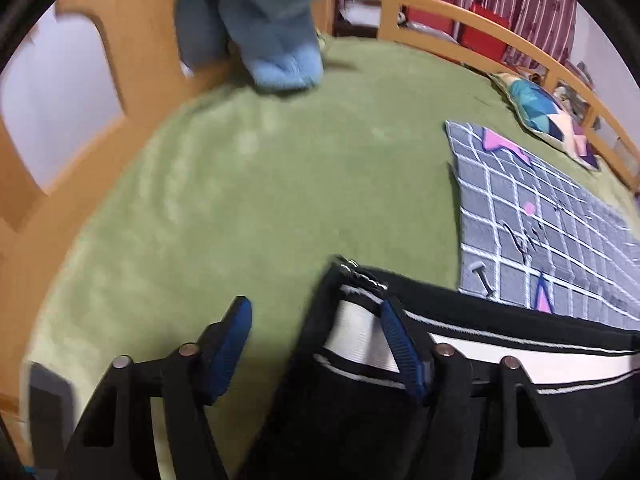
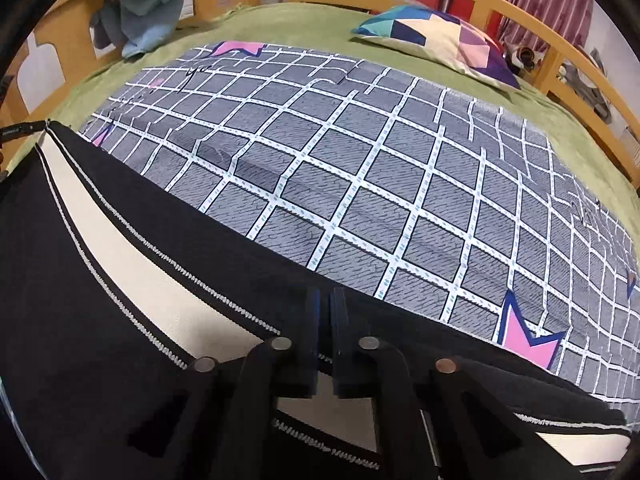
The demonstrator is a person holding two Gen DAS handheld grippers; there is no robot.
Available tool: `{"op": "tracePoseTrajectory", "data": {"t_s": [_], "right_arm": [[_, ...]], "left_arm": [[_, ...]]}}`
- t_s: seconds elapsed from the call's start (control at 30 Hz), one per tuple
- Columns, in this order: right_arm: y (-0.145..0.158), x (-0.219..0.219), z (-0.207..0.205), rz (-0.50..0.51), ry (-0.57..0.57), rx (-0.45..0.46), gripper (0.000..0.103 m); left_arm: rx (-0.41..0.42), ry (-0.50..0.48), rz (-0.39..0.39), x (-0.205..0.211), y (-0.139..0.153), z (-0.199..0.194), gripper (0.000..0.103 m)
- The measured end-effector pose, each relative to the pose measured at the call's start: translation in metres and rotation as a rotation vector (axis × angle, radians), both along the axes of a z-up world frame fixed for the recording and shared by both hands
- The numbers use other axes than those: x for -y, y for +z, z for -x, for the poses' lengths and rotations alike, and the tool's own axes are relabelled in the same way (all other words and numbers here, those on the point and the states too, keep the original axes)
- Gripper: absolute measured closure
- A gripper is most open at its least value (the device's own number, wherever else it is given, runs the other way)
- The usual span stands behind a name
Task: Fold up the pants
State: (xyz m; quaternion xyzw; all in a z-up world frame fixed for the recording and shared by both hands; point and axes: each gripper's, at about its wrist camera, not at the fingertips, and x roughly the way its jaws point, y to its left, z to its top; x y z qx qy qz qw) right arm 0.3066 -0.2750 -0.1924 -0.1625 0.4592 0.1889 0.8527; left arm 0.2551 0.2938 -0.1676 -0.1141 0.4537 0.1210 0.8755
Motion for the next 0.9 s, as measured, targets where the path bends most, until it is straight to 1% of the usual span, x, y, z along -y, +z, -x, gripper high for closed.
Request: {"op": "tracePoseTrajectory", "data": {"t_s": [0.03,0.07,0.1,0.17,0.2,0.23,0.27,0.33,0.4,0.47,0.5,0.57,0.6,0.67,0.73,0.8,0.83,0.87,0.9], "right_arm": [[0.0,-0.006,0.003,0.03,0.014,0.027,0.1],[0.002,-0.009,0.007,0.049,0.019,0.052,0.1],[0.005,-0.008,0.007,0.036,0.006,0.067,0.1],[0.019,0.002,0.009,-0.042,-0.031,0.098,0.1],[0.025,0.009,0.007,-0.096,-0.053,0.107,0.1],[0.027,0.013,0.006,-0.127,-0.07,0.108,0.1],[0.024,0.014,0.002,-0.129,-0.078,0.098,0.1],[0.012,0.004,-0.006,-0.084,-0.081,0.075,0.1],[-0.001,-0.003,-0.011,-0.047,-0.086,0.067,0.101],[0.0,0.004,-0.011,-0.09,-0.118,0.081,0.103],[0.001,0.013,-0.014,-0.104,-0.164,0.082,0.103],[-0.003,0.027,-0.021,-0.111,-0.221,0.068,0.103],[-0.008,0.034,-0.024,-0.121,-0.233,0.041,0.103],[-0.004,0.039,-0.022,-0.128,-0.231,0.045,0.103],[0.003,0.04,-0.016,-0.128,-0.22,0.051,0.103],[0.011,0.046,-0.01,-0.124,-0.229,0.062,0.103],[0.015,0.049,-0.002,-0.12,-0.236,0.068,0.101],[0.02,0.056,0.003,-0.115,-0.248,0.078,0.096],[0.024,0.061,0.007,-0.116,-0.258,0.085,0.093]], "left_arm": [[0.004,-0.026,0.041,0.002,-0.003,-0.001,0.088],[0.014,-0.034,0.062,0.005,-0.004,0.0,0.089],[0.056,-0.018,0.038,0.006,0.001,0.002,0.092],[0.109,-0.022,0.035,0.009,0.01,0.003,0.092],[0.115,-0.014,0.041,0.008,0.013,0.001,0.092],[0.112,-0.008,0.042,0.008,0.014,-0.001,0.092],[0.107,-0.004,0.042,0.007,0.012,-0.004,0.092],[0.095,0.002,0.04,0.007,0.007,-0.008,0.092],[0.098,0.003,0.016,0.008,0.002,-0.009,0.092],[0.105,0.009,0.02,0.006,0.001,-0.007,0.092],[0.101,0.012,0.024,0.005,0.0,-0.008,0.092],[0.09,0.013,0.018,0.006,-0.002,-0.009,0.092],[0.084,0.01,0.003,0.008,-0.003,-0.01,0.092],[0.076,-0.003,-0.043,0.014,-0.001,-0.011,0.091],[0.072,-0.007,-0.088,0.02,0.004,-0.008,0.088],[0.075,-0.013,-0.125,0.027,0.01,-0.004,0.081],[0.078,-0.025,-0.133,0.03,0.014,-0.001,0.076],[0.084,-0.035,-0.136,0.033,0.018,0.002,0.072],[0.098,-0.047,-0.135,0.037,0.022,0.007,0.07]]}}
